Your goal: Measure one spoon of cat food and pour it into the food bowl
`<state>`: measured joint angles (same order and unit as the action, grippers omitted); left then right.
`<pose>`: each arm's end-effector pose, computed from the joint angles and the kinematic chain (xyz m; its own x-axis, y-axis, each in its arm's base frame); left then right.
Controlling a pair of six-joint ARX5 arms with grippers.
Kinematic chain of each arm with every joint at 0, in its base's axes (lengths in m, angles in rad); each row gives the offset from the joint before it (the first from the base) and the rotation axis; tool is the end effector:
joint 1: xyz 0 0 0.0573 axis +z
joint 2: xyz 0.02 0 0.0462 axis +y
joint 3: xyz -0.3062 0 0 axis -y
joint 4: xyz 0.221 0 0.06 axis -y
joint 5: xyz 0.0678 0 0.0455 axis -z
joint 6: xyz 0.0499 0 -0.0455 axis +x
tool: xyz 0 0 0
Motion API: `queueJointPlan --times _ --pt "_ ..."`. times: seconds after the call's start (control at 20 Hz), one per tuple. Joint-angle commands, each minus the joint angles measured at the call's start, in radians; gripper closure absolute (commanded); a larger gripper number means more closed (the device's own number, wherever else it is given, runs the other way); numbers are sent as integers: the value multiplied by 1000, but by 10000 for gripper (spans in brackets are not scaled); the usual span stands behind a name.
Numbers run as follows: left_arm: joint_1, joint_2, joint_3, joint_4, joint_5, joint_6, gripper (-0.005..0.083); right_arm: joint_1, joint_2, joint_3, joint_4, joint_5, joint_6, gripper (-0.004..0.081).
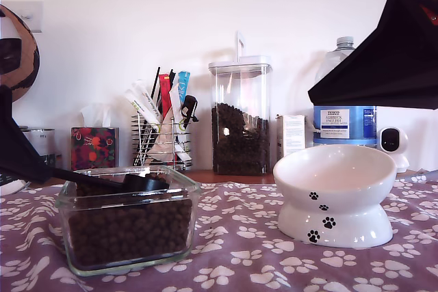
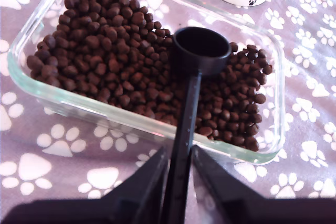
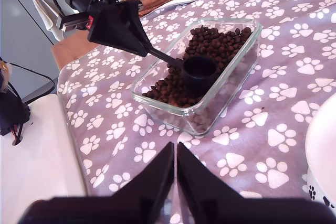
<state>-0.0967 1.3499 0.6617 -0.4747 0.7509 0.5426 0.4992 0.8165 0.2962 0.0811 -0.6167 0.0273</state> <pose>0.1988 -0.0535 0.2125 0.2228 -0.7071 -0.6711 0.7629 0.5550 -0.3315 0.1004 0.0876 0.2227 0.3714 0.8612 -0.3469 -0.8396 0.4710 0.2705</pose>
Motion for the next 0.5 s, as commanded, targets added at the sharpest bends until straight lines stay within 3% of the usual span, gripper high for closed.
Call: queueJointPlan --times 0.0,0.45 --pt "3 -2 -18 4 4 7 702 4 4 -12 3 1 -2 783" --pt "3 -4 -8 -19 16 6 797 4 4 -12 0 1 -2 783"
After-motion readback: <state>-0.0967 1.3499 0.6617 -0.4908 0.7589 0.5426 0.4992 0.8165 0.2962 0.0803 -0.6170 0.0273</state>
